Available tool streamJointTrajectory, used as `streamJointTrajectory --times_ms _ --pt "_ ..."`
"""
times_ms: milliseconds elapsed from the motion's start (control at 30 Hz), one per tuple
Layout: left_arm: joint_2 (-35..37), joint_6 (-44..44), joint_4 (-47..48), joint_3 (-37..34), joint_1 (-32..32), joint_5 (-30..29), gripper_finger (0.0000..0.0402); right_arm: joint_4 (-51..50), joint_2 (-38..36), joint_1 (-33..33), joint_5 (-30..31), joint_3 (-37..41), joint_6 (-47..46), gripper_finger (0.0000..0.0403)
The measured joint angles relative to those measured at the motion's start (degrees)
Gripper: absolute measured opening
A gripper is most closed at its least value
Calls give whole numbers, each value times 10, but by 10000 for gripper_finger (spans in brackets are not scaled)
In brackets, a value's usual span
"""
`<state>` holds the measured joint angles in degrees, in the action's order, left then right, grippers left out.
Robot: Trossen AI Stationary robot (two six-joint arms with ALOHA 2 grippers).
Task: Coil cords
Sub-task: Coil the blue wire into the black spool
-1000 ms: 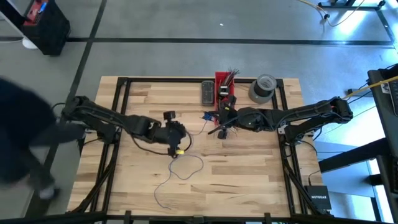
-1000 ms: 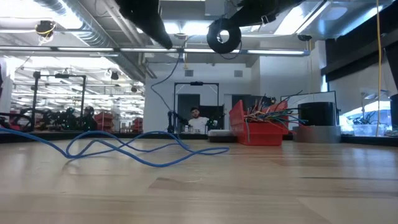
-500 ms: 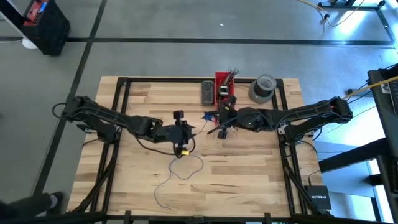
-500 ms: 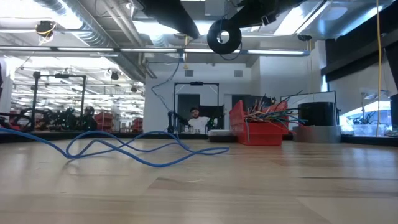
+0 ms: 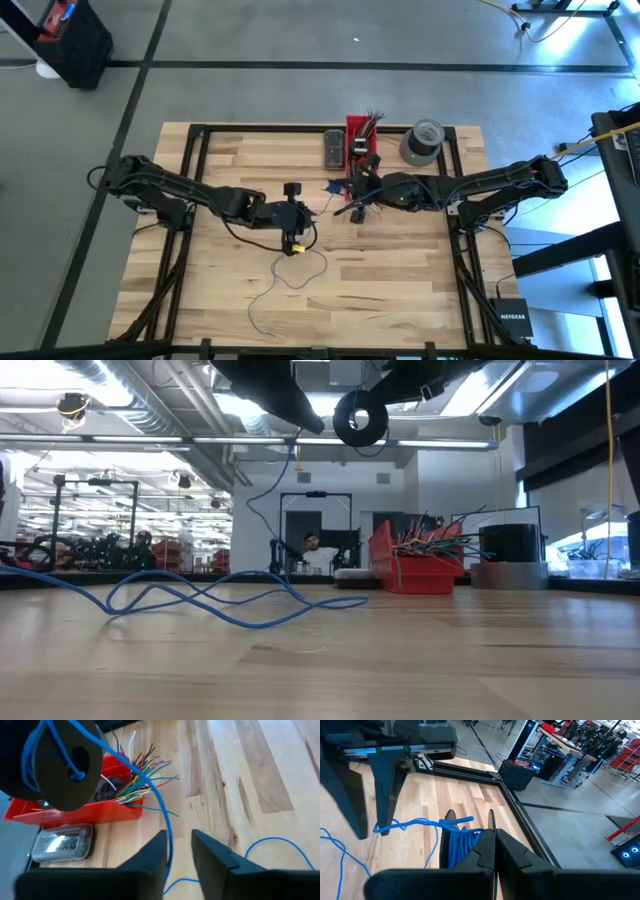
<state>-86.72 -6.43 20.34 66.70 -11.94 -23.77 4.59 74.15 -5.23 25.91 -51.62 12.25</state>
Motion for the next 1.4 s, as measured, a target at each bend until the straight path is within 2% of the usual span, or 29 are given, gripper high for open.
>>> streamJointTrajectory --times_ms 133,200,467,600,900,1200,1400 --pt "1 -5 -7 0 0 0 21 2 0 0 0 0 0 8" --pt "1 -16 -27 0 0 0 7 9 0 0 0 0 -2 8" --pt "-33 -48 -157 0 8 1 4 105 19 0 -71 0 -14 8" --pt "-56 -62 -215 0 14 -5 4 145 51 0 -74 1 -6 8" --pt "-60 -62 -198 1 22 -30 3 170 48 0 -71 2 1 8" --pt "-62 -59 -166 0 27 -54 7 190 -24 -27 -80 0 -4 8" --pt "-62 -58 -133 0 31 -56 4 135 -85 -69 -68 0 10 8"
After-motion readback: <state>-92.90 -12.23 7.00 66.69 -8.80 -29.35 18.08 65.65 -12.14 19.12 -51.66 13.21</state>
